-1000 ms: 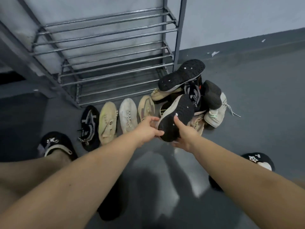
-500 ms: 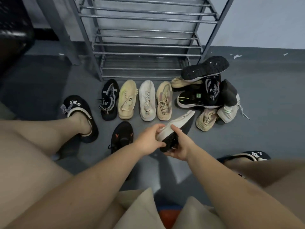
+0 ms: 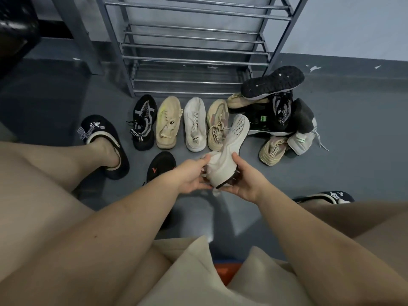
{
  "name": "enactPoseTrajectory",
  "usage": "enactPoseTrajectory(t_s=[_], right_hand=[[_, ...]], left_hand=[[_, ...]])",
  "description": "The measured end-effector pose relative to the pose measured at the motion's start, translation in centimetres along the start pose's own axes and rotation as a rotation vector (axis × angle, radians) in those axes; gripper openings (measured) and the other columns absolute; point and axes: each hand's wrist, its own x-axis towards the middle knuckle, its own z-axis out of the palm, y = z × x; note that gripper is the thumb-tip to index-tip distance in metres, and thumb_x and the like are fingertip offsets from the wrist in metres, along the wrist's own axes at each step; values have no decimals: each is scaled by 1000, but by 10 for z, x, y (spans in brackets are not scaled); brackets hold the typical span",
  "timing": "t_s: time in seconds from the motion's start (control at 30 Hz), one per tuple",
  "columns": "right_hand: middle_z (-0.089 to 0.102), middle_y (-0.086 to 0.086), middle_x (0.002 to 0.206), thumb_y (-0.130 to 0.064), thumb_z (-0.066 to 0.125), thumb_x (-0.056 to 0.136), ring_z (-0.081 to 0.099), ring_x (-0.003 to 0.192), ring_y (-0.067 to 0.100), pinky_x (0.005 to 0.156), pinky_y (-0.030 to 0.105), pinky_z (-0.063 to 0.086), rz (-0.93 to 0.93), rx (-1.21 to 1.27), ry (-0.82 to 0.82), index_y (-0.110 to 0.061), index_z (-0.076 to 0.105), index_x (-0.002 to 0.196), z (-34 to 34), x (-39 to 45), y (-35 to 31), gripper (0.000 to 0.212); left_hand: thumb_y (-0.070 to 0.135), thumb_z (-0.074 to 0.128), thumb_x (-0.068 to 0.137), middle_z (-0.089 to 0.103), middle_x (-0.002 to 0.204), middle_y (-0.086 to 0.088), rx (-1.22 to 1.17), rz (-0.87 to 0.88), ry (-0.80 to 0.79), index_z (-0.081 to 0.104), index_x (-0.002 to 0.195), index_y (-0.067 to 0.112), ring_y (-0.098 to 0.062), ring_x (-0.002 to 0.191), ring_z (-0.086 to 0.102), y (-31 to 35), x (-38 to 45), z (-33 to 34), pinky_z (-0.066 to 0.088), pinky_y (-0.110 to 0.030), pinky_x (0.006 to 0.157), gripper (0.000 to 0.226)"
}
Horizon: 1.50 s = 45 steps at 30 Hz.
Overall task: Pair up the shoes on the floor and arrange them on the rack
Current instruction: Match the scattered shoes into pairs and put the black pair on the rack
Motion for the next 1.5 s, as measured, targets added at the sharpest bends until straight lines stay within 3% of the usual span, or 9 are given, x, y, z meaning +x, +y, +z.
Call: enactPoseTrajectory(t_s=[0.2, 0.33, 0.47, 0.6, 0.77, 0.87, 1.03, 1.23, 1.5], right_hand=[[60, 13, 128, -34, 50, 96, 61, 107, 27, 62, 35, 60, -63, 84, 59, -4, 54, 129, -6, 9, -4, 45], [56, 14, 134, -31, 44, 99, 61, 106, 27, 59, 33, 59, -65, 135, 0, -4, 52, 132, -5, 12, -4, 43], [54, 12, 137, -32, 43, 99, 60, 110, 27, 69, 37, 61, -34, 152, -13, -7, 52, 132, -3, 14, -2, 42], [62, 12, 124, -37, 47, 97, 63, 104, 25, 66, 35, 60, -55, -15, 34, -5, 57, 124, -1, 15, -2, 42], [67, 9, 107, -32, 57, 93, 65, 91, 23, 79, 39, 55, -110, -175, 87, -7, 57, 116, 1, 16, 0, 33], [66, 7, 104, -27, 56, 94, 65, 90, 21, 73, 36, 55, -96, -141, 72, -10, 58, 110, 1, 19, 0, 23], [65, 6, 107, -27, 55, 95, 64, 93, 19, 63, 32, 57, -57, -138, 46, -10, 56, 121, 4, 24, 3, 31], [67, 2, 101, -27, 53, 95, 64, 87, 16, 60, 28, 59, -4, -200, 32, -14, 55, 121, 3, 31, 9, 29], [66, 2, 100, -25, 55, 95, 63, 89, 17, 70, 33, 54, 47, -278, 49, -15, 55, 120, -3, 41, 18, 27]], left_hand=[[18, 59, 91, 63, 95, -3, 53, 86, 46, 57, 105, 13, -18, 86, 63, -1, 5, -4, 56, -35, 70, 15], [24, 62, 89, 63, 95, 0, 20, 64, 53, 60, 94, 18, -17, 93, 59, 1, 7, -5, 51, -34, 81, 8], [30, 56, 92, 65, 98, 1, 26, 16, -41, 60, 108, 19, -18, 91, 62, 4, 6, -6, 52, -33, 77, 19], [12, 57, 92, 65, 95, -2, -18, 69, -9, 60, 100, 12, -14, 86, 62, 1, 8, -12, 54, -30, 76, 8], [0, 60, 87, 67, 94, -2, 44, 102, -5, 59, 116, 8, -14, 85, 65, -2, 9, -7, 56, -26, 72, 30], [3, 62, 87, 68, 93, -2, 34, 97, -15, 61, 115, 7, -12, 84, 64, 1, 8, -8, 56, -23, 68, 29], [22, 61, 90, 67, 85, 0, -1, 64, -14, 63, 92, 13, -11, 77, 63, 6, 6, -17, 55, -22, 62, 9], [19, 59, 91, 70, 82, 5, 21, 38, -38, 62, 100, 17, -7, 71, 67, -1, 9, -32, 53, -20, 66, 10], [16, 64, 88, 66, 94, 4, 107, -35, 20, 56, 125, 13, -7, 85, 61, -6, 18, -41, 49, -19, 75, 38]])
